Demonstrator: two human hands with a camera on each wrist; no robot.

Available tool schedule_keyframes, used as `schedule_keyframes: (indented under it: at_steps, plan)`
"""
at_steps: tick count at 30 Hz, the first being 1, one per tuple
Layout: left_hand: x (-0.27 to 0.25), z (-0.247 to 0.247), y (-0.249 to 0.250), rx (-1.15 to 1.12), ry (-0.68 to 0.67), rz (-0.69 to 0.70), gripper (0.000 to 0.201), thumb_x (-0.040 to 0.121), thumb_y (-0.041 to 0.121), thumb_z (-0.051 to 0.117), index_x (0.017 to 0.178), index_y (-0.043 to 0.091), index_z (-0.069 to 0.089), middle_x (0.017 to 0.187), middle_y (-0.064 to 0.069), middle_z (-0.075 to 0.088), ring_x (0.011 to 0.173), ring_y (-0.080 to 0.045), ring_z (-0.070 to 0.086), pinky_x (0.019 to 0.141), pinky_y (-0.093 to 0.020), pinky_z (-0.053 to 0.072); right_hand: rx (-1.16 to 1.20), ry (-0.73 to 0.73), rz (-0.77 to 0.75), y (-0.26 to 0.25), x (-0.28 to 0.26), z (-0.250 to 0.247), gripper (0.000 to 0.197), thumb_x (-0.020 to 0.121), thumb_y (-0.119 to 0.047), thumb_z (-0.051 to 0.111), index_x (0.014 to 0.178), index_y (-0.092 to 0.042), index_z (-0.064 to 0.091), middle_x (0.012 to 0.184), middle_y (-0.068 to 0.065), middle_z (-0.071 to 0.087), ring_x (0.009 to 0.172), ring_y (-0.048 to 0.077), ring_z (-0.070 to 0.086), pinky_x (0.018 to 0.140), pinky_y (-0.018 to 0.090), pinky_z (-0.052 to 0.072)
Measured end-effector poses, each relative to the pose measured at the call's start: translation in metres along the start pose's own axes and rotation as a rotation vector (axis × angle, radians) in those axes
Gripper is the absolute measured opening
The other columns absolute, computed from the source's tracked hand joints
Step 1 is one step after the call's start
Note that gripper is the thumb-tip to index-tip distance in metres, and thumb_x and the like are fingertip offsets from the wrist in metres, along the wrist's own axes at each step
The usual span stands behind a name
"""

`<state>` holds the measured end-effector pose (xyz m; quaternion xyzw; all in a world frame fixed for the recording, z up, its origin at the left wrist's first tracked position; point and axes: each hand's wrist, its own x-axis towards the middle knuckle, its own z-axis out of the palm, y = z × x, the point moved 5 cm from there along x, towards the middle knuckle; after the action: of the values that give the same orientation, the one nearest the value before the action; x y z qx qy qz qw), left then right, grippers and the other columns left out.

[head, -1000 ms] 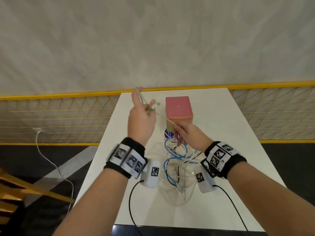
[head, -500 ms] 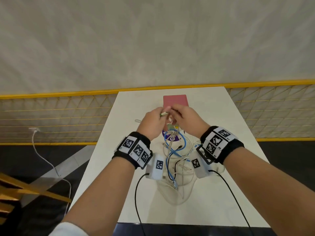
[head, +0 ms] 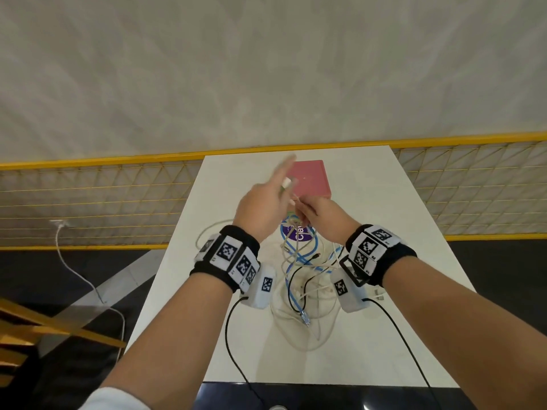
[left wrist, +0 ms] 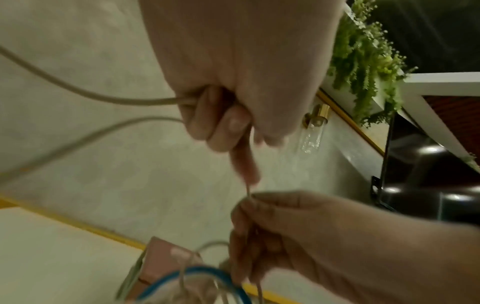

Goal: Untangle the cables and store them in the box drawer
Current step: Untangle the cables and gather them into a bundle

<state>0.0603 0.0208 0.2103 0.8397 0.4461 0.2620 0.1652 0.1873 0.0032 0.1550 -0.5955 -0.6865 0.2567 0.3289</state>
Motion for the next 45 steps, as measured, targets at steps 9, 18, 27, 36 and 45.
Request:
schedule_keyframes:
  at_steps: [9, 18, 27, 36, 45]
  plan:
    - [0.002, -0.009, 0.001, -0.2, 0.134, 0.025, 0.009, 0.1, 0.015, 0.048, 0.1, 0.016, 0.056, 0.055, -0.001, 0.058, 0.05, -0.011, 0.052, 0.059, -0.03, 0.047, -0.136, 0.095, -0.071, 0.005, 0.006, -0.001, 0.014, 0.096, -0.01, 0.049, 0.089, -0.001, 0.058, 0.076, -0.003, 0.047, 0.074, 0.019, 0.046, 0.072, 0.034, 0.037]
    - [-0.015, -0.014, -0.014, -0.512, 0.354, -0.147, 0.021, 0.103, 0.023, 0.046, 0.085, 0.013, 0.052, 0.052, -0.001, 0.048, 0.041, -0.006, 0.037, 0.046, -0.018, 0.034, -0.156, -0.103, 0.136, 0.021, 0.011, -0.004, 0.045, 0.069, -0.052, 0.068, 0.109, -0.038, 0.055, 0.106, -0.002, 0.048, 0.097, 0.017, 0.053, 0.093, 0.041, 0.043]
    - [0.002, -0.019, -0.011, -0.397, 0.124, -0.11, 0.025, 0.103, 0.029, 0.045, 0.082, 0.019, 0.052, 0.072, -0.003, 0.073, 0.037, 0.003, 0.045, 0.06, -0.028, 0.039, 0.374, 0.099, 0.062, 0.011, -0.011, 0.001, 0.041, 0.084, 0.006, 0.057, 0.12, -0.014, 0.054, 0.101, 0.005, 0.062, 0.088, 0.014, 0.062, 0.08, 0.017, 0.051]
    - [0.003, -0.032, -0.002, -0.661, 0.179, -0.113, 0.023, 0.104, 0.025, 0.044, 0.088, 0.014, 0.055, 0.071, 0.001, 0.071, 0.039, -0.017, 0.039, 0.043, -0.021, 0.039, 0.259, -0.093, 0.17, 0.024, -0.014, 0.034, 0.042, 0.072, -0.044, 0.077, 0.107, -0.033, 0.056, 0.113, -0.01, 0.061, 0.105, 0.013, 0.059, 0.09, 0.035, 0.053]
    - [-0.008, -0.004, -0.023, -0.617, 0.055, -0.182, 0.012, 0.098, 0.025, 0.055, 0.109, 0.02, 0.052, 0.084, -0.007, 0.073, 0.049, -0.01, 0.048, 0.054, -0.021, 0.04, 0.234, 0.046, 0.158, 0.014, -0.009, 0.036, 0.008, 0.088, -0.019, 0.06, 0.087, -0.02, 0.068, 0.088, -0.001, 0.072, 0.077, 0.025, 0.068, 0.072, 0.042, 0.057]
